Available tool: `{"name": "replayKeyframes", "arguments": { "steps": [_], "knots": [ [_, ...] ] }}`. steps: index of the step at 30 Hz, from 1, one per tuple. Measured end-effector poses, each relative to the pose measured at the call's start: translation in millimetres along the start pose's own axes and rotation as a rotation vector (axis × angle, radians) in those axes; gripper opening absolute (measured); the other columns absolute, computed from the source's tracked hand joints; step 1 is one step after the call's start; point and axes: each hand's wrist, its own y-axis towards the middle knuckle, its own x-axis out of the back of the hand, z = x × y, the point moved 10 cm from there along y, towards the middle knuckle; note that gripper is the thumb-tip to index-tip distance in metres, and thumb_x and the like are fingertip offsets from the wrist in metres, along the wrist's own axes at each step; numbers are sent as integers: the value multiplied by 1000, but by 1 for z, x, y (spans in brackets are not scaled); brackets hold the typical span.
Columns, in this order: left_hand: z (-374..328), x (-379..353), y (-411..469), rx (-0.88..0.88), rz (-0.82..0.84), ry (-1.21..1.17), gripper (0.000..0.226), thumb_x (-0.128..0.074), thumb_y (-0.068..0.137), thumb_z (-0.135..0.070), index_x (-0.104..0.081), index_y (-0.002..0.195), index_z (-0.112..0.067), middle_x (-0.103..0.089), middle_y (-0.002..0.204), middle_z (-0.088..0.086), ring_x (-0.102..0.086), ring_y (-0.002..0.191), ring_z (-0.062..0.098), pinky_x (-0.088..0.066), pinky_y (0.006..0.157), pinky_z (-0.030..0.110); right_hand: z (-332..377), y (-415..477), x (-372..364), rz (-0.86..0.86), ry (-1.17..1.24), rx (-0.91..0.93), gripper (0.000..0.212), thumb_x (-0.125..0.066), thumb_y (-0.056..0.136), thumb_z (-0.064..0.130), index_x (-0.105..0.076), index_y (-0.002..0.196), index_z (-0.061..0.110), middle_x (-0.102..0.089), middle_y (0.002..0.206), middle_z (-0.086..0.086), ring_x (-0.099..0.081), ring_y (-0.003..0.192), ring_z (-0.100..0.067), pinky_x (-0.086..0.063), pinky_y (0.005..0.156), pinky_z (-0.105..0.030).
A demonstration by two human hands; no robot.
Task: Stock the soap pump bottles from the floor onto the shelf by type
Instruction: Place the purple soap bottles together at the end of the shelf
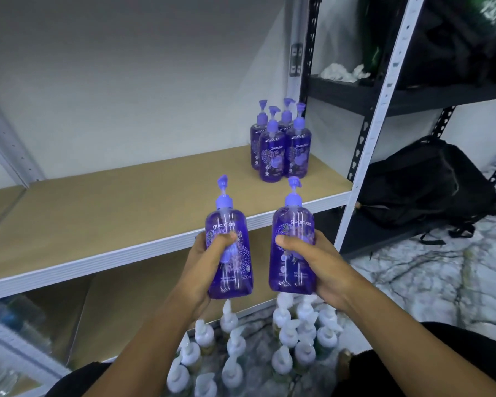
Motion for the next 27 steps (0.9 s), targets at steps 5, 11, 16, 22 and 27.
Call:
{"name": "replayKeyframes", "arguments": {
  "steps": [5, 11, 16, 22, 27],
  "knots": [
    [-24, -34, 32, -69, 41, 68, 67, -90, 62, -21, -59, 121, -12, -72, 99, 13, -71, 79, 27, -58, 68, 42, 46, 21, 16, -35, -126, 84, 62, -87, 71, 8, -56, 123, 22, -73, 108, -7, -73, 95, -26, -60, 86, -50],
    [-51, -68, 89, -130, 58, 47, 55, -82, 73, -23, -60, 122, -14, -73, 96, 12, -71, 78, 27, -59, 67, 43, 112, 68, 48, -112, -300, 294, 55, -86, 73, 8, -60, 117, 28, -75, 100, 0, -74, 92, -18, -61, 77, -34],
    [-52, -87, 130, -145, 58, 34, 63, -79, 66, -27, -59, 124, -16, -71, 107, 19, -71, 85, 31, -60, 72, 47, 126, 115, 84, -250, -395, 285, 76, -90, 50, 39, -53, 117, 37, -73, 104, 7, -71, 99, -16, -59, 88, -42],
    [-35, -96, 162, -135, 17, 7, 57, -81, 71, -24, -59, 123, -18, -73, 110, 16, -73, 87, 31, -60, 70, 46, 120, 147, 98, -273, -403, 311, 66, -88, 63, 22, -50, 116, 30, -70, 102, 3, -69, 96, -17, -58, 78, -32],
    [-26, -95, 178, -141, -23, 41, 59, -82, 65, -30, -60, 119, -23, -73, 111, 14, -74, 90, 31, -61, 73, 48, 116, 157, 103, -268, -417, 353, 57, -82, 73, 5, -51, 113, 30, -68, 101, 3, -67, 89, -9, -49, 63, -16]
  ]
}}
